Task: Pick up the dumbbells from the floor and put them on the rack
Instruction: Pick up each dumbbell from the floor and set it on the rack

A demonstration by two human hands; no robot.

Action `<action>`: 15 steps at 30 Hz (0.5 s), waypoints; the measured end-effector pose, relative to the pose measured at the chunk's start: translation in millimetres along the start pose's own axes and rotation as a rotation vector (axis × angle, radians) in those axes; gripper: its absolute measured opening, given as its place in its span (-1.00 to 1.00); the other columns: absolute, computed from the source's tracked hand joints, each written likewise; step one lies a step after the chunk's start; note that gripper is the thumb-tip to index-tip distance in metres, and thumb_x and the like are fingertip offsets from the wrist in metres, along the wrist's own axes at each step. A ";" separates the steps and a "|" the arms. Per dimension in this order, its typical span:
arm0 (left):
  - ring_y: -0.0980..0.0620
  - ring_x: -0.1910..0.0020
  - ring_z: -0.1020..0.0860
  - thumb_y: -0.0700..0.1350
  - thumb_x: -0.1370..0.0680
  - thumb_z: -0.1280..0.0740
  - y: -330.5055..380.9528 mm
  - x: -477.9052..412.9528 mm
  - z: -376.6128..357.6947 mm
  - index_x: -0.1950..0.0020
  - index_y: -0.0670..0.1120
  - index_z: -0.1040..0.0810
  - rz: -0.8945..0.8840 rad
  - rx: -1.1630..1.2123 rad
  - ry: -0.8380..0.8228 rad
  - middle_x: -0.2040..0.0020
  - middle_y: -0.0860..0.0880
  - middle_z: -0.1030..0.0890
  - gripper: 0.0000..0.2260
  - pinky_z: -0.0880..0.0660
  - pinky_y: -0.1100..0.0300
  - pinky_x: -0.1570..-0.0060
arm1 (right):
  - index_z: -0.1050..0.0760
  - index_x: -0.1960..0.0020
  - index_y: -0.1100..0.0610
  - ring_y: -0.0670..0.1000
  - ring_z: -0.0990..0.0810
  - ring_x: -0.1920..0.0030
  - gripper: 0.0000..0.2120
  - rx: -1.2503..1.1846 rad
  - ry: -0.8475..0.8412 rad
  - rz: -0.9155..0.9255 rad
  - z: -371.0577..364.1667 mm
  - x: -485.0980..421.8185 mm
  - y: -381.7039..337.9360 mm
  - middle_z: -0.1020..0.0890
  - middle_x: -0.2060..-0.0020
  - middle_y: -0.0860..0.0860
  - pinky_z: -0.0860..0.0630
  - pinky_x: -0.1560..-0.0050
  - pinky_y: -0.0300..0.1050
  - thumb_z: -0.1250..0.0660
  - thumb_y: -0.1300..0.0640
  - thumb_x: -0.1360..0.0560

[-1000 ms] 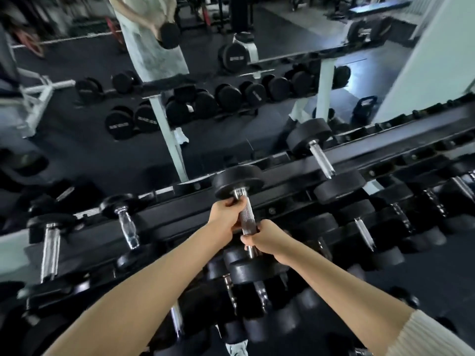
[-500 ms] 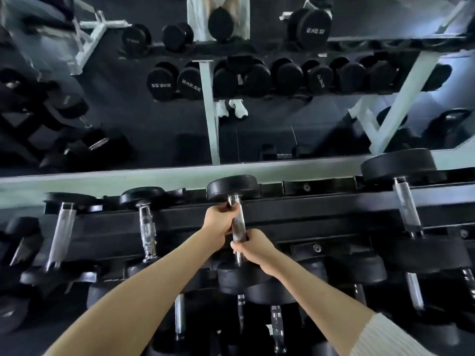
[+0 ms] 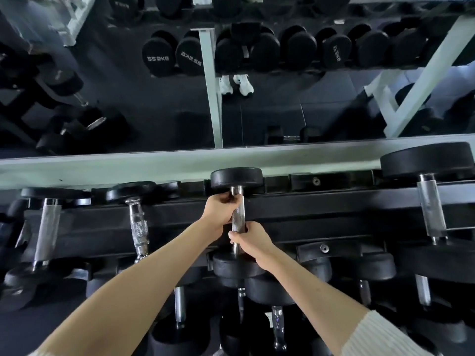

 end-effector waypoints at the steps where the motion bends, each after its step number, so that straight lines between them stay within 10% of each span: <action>1: -0.11 0.06 -0.59 -0.17 -0.54 -0.35 -0.7 -0.8 0.6 0.17 -0.05 -0.59 -0.005 -0.012 -0.006 0.11 -0.12 -0.62 -0.91 -0.57 -0.08 -0.13 | -0.52 0.13 0.12 0.02 -0.51 0.29 -0.81 -0.006 0.008 0.000 -1.0 -0.8 0.5 -0.70 0.13 0.12 -0.53 0.15 0.02 -0.31 0.02 -0.34; 15: -0.11 0.07 -0.61 -0.09 -0.56 -0.31 5.2 6.2 7.0 -0.01 -0.13 -0.61 -0.113 -0.268 -0.079 0.12 -0.13 -0.62 -0.85 -0.60 -0.07 -0.05 | -0.51 -0.06 0.10 0.01 -0.59 0.12 -0.71 0.092 0.138 0.036 5.2 18.0 -9.4 -0.64 0.13 0.00 -0.49 0.12 -0.10 -0.31 -0.02 -0.41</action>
Point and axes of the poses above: each hand's wrist, its own x-axis away from the middle knuckle, its own z-axis out of the back of the hand, y = z × x, the point moved 4 cm from there along -x, towards the middle knuckle
